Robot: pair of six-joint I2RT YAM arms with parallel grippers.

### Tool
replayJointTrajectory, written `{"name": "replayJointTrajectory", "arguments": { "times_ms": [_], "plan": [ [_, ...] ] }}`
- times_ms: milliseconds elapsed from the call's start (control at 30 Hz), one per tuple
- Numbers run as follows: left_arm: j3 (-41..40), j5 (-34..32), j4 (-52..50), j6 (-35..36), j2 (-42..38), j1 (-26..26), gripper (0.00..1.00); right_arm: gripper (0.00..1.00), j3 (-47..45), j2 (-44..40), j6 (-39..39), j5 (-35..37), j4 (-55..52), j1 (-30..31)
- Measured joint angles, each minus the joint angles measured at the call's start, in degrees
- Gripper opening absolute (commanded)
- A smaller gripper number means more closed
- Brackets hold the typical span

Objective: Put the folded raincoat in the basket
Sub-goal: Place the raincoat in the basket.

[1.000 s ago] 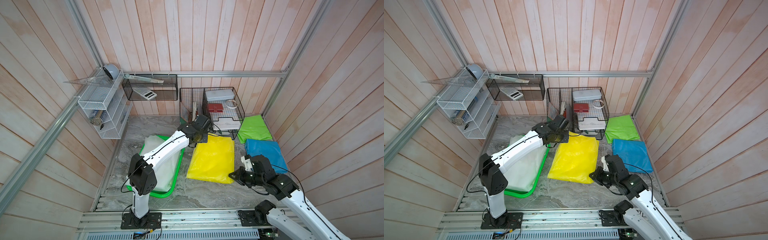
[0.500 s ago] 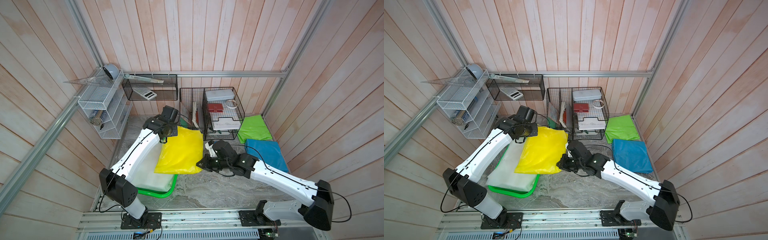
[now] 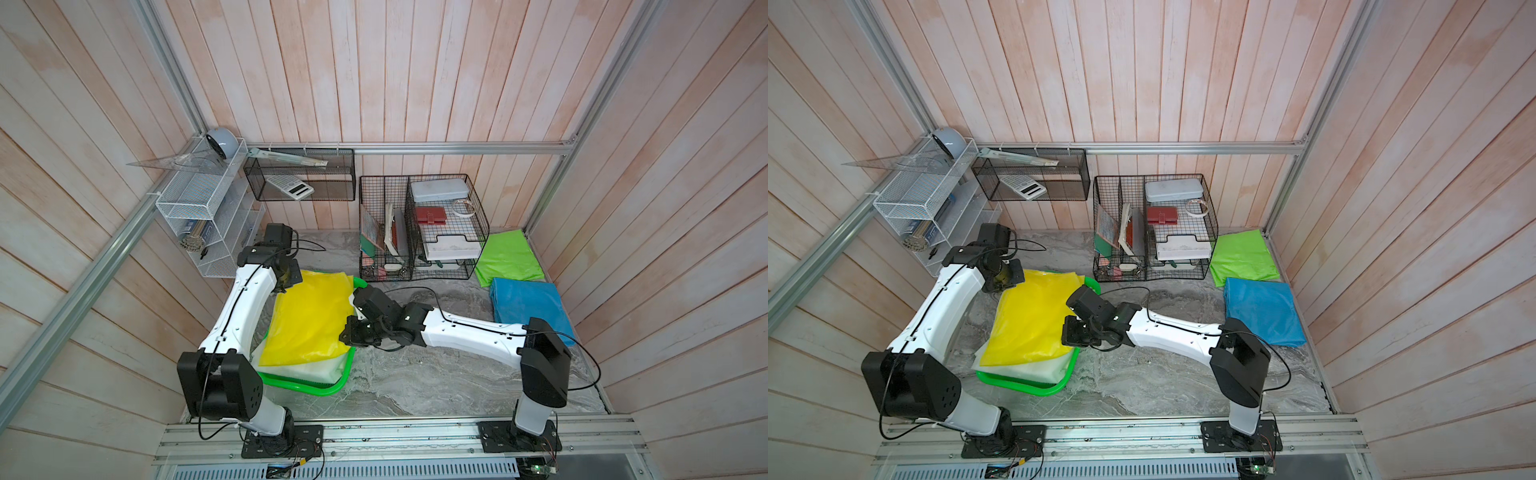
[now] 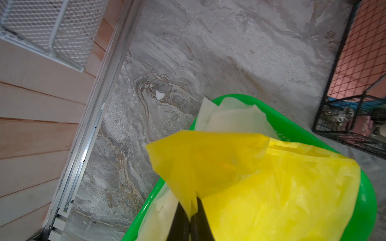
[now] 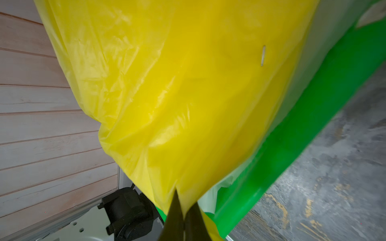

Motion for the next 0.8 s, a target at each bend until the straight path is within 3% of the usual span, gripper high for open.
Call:
{"name": "replayJointTrajectory", "arguments": {
  "times_ms": [333,800],
  "plan": [
    [-0.02,0.90,1.29,1.40,5.60,1.51,0.00,0.00,5.14,5.75,-0.39,-0.02,0.63,4.07],
    [-3.04,1.99,3.82,1.22,6.69,1.68,0.00,0.00,0.11,5.73,-0.13,1.84,2.93,5.95]
  ]
}}
